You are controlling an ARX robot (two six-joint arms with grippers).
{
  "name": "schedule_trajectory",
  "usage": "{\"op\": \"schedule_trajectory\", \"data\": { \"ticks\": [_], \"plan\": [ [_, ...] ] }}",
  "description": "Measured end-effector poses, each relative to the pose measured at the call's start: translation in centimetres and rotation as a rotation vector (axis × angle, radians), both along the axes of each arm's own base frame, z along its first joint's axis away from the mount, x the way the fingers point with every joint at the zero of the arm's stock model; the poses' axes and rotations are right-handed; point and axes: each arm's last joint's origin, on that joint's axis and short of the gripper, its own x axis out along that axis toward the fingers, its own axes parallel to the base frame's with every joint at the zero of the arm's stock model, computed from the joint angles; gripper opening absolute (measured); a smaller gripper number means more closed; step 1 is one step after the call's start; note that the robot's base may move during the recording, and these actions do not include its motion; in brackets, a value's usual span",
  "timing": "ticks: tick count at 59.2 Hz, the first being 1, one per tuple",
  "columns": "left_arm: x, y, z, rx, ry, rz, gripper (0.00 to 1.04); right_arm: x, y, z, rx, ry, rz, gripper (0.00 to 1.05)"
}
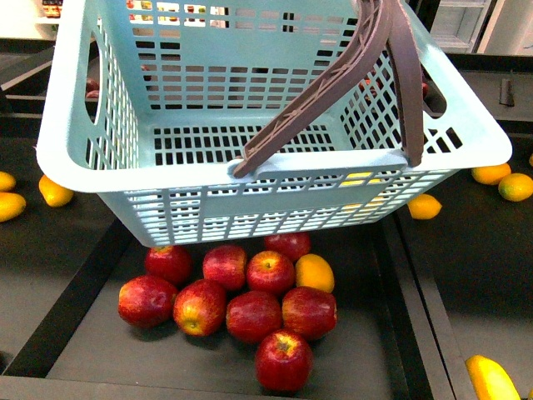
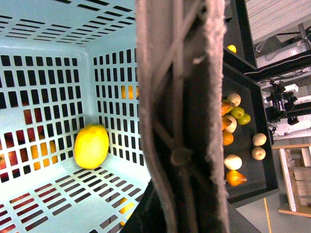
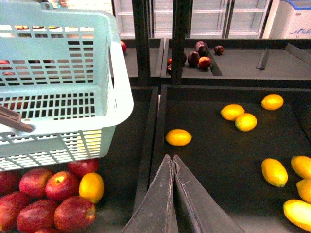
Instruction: Pick lemon and mango into basket
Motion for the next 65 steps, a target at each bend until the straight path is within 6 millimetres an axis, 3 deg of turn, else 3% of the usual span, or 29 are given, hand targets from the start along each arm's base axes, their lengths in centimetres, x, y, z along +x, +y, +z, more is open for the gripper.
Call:
{"op": "schedule_trajectory", "data": {
  "ticks": [35, 65],
  "plan": [
    [0.0, 0.0, 0.0, 0.0, 0.0, -0.001, 0.05, -2.0, 0.0, -0.5, -0.002, -0.027, 0.0, 0.03],
    [0.0, 0.0, 0.0, 0.0, 0.0, -0.001, 0.05, -2.0, 0.0, -0.5, -0.002, -0.032, 0.0, 0.97]
  ]
}}
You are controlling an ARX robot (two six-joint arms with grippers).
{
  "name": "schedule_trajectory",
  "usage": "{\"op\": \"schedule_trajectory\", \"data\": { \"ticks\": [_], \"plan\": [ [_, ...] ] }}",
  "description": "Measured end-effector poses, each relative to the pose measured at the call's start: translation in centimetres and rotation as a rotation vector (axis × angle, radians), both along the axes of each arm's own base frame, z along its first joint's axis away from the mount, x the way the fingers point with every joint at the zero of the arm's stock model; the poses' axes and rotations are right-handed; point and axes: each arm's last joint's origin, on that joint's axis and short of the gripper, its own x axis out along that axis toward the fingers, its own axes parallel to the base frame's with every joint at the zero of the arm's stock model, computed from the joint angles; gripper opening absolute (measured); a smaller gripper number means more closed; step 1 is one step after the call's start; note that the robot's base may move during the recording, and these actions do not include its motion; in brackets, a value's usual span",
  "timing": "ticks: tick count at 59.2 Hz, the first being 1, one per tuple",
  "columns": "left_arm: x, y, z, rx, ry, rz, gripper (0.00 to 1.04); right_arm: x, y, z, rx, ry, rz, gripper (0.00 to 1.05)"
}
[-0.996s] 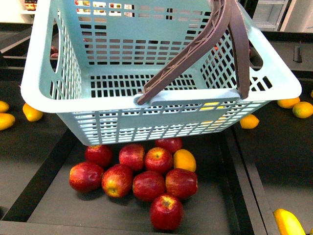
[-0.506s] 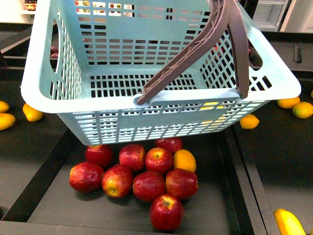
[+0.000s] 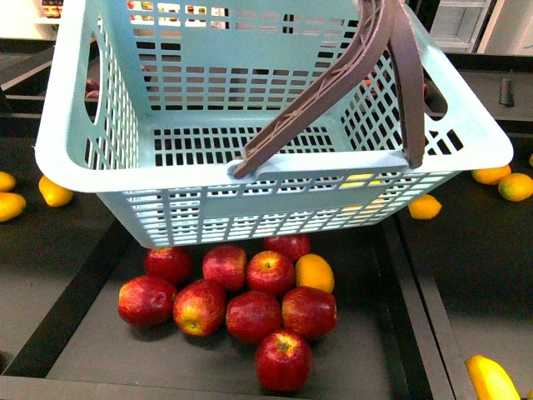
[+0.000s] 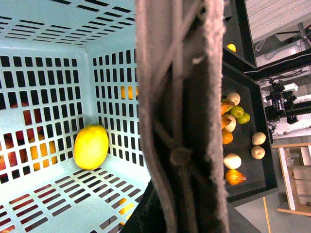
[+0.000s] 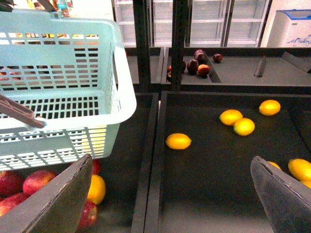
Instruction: Pick lemon and mango into basket
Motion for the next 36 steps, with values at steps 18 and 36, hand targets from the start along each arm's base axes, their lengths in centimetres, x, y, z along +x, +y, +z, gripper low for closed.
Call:
{"op": "schedule_trajectory", "data": {
  "ticks": [18, 36],
  "plan": [
    [-0.01, -0.01, 0.0, 0.001, 0.0, 0.0, 0.05, 0.0, 0.0, 0.0, 0.0, 0.0, -0.001, 0.96],
    [-0.24, -0.52, -0.11, -0.008, 0.008, -0.021, 0.05, -0.01, -0.01, 0.0, 0.0, 0.0, -0.002, 0.96]
  ]
}}
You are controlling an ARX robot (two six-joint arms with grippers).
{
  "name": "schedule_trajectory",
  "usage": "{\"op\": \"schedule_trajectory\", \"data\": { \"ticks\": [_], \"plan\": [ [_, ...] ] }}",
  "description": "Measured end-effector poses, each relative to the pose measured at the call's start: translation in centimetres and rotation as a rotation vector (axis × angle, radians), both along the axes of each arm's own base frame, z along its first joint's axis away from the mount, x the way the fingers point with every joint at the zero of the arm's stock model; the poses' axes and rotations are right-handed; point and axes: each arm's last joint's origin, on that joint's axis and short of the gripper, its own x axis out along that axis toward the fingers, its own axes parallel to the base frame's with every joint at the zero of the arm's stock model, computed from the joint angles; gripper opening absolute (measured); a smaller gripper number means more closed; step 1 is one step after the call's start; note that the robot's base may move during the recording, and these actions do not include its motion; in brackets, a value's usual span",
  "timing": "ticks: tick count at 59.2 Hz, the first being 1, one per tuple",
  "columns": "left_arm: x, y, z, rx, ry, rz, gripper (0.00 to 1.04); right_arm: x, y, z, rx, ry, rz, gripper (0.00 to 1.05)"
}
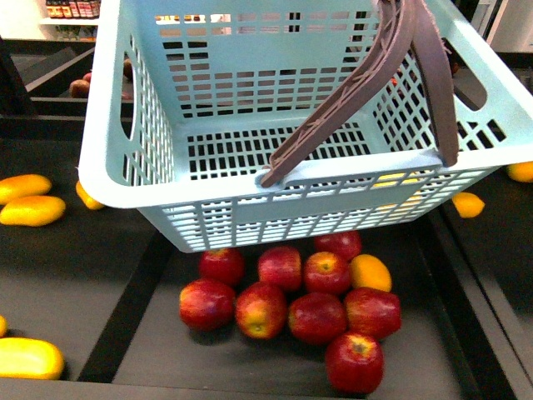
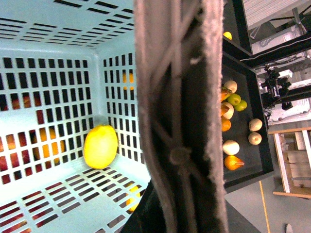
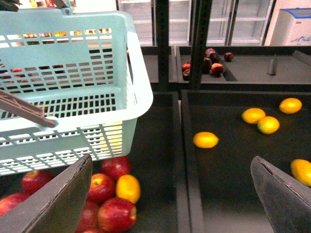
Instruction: Pick lemon and mango into basket
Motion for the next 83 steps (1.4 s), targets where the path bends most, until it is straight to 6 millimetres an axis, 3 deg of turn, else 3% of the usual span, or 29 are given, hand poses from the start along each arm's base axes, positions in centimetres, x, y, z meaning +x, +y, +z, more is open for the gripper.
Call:
{"op": "schedule_trajectory", "data": {
  "ticks": [83],
  "plan": [
    [0.3, 0.49, -0.04, 0.011, -0.007, 0.019, 0.05, -0.01, 0.02, -0.01, 0.0, 0.0, 0.003, 0.96]
  ]
}}
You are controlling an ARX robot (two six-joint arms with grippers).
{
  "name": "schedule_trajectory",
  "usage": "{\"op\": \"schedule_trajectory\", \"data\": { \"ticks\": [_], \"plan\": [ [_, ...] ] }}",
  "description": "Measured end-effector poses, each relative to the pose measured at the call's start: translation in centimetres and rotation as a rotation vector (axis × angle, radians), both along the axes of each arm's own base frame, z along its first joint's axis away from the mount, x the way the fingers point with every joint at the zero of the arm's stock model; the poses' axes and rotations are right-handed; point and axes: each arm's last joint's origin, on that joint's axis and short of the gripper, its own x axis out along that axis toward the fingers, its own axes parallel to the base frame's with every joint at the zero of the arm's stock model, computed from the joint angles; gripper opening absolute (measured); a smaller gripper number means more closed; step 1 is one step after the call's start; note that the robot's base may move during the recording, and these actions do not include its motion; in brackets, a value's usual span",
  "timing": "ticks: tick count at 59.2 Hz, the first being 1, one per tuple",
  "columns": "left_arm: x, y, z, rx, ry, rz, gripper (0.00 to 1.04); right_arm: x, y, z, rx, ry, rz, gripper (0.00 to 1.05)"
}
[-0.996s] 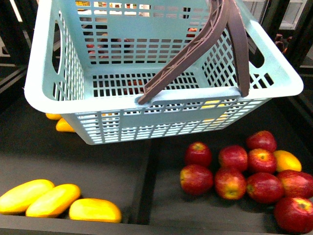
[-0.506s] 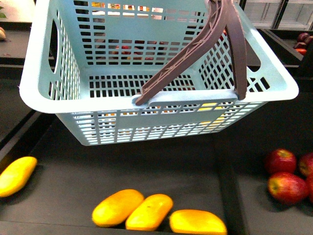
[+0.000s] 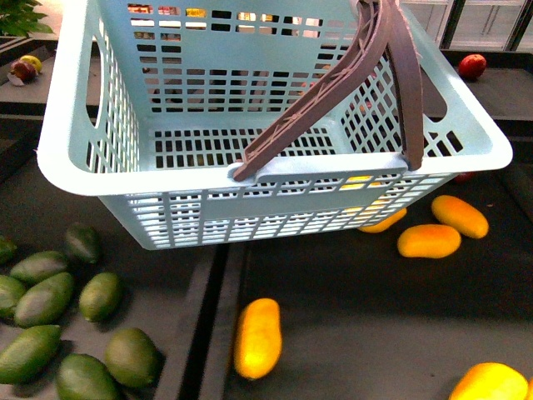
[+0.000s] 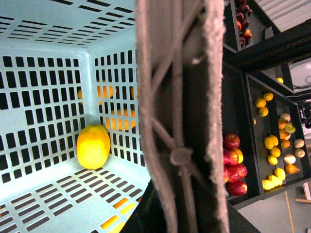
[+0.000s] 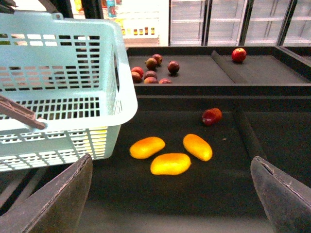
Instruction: Pick lemon and mango into basket
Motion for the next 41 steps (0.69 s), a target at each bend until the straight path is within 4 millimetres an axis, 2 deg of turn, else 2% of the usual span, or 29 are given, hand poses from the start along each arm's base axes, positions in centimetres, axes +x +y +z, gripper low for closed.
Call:
{"op": "schedule_trajectory", "data": {
  "ticks": [25, 34, 41],
  "plan": [
    [0.0, 0.0, -0.1, 0.0, 0.005, 0.001, 0.05, 0.0, 0.0, 0.0, 0.0, -0.002, 0.001, 0.96],
    [0.6, 0.9, -0.2, 0.007, 0.001, 0.038, 0.05, 0.0, 0.0, 0.0, -0.001, -0.001, 0.008, 0.96],
    [0.5, 0.9, -0.2, 0.021, -0.01, 0.037, 0.05, 0.0, 0.0, 0.0, 0.0, -0.001, 0.004, 0.96]
  ]
}}
